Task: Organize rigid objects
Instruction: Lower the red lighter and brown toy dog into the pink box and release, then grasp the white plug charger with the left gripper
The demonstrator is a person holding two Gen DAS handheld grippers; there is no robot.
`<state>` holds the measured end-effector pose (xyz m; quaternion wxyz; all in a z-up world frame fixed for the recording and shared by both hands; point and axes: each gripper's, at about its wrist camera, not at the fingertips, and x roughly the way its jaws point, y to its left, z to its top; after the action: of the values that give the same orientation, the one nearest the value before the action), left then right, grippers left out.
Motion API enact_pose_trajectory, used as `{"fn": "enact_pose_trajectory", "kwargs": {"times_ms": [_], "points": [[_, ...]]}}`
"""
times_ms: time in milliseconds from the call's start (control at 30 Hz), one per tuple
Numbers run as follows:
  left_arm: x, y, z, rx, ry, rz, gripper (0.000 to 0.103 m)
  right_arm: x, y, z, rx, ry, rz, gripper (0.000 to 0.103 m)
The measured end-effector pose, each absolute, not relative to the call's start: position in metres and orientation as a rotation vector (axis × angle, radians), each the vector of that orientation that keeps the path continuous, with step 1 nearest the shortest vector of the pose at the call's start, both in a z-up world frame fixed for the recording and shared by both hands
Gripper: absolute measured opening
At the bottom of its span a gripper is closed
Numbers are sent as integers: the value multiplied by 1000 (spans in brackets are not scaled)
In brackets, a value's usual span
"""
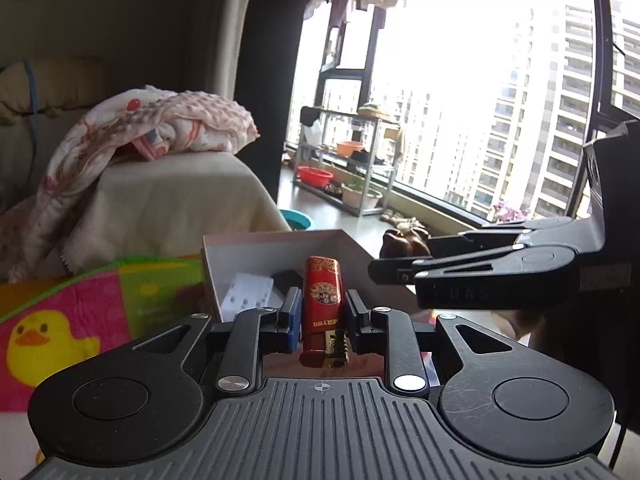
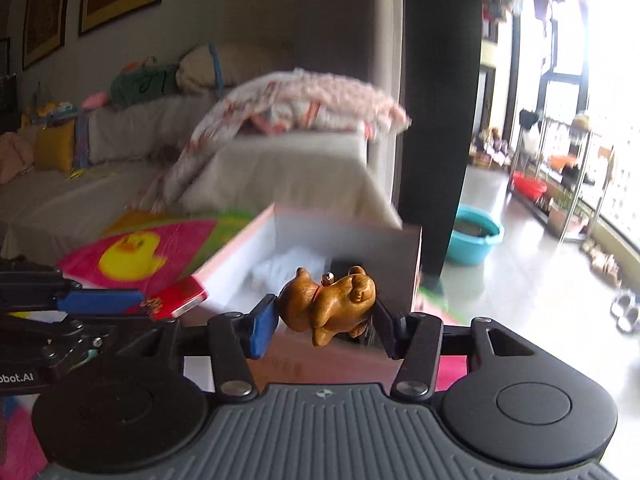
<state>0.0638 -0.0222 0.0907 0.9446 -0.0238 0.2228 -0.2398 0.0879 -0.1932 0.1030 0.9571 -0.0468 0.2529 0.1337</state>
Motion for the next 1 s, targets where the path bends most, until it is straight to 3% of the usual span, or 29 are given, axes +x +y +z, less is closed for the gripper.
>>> {"fn": "enact_pose_trajectory", "kwargs": {"times_ms": [233,333,700,1000], "points": [[137,-24,70,-161,560,-447,26,148,-181,81,-73,589,273,53],[138,-17,61,-157,580,-436,26,145,-187,70,-44,607,268,71],[46,17,46,-94,600,-423,26,71,-231,57,6,644,230,78],[-13,90,43,-165,592,-123,26,28,-222,24,-53,717,212,79]]}}
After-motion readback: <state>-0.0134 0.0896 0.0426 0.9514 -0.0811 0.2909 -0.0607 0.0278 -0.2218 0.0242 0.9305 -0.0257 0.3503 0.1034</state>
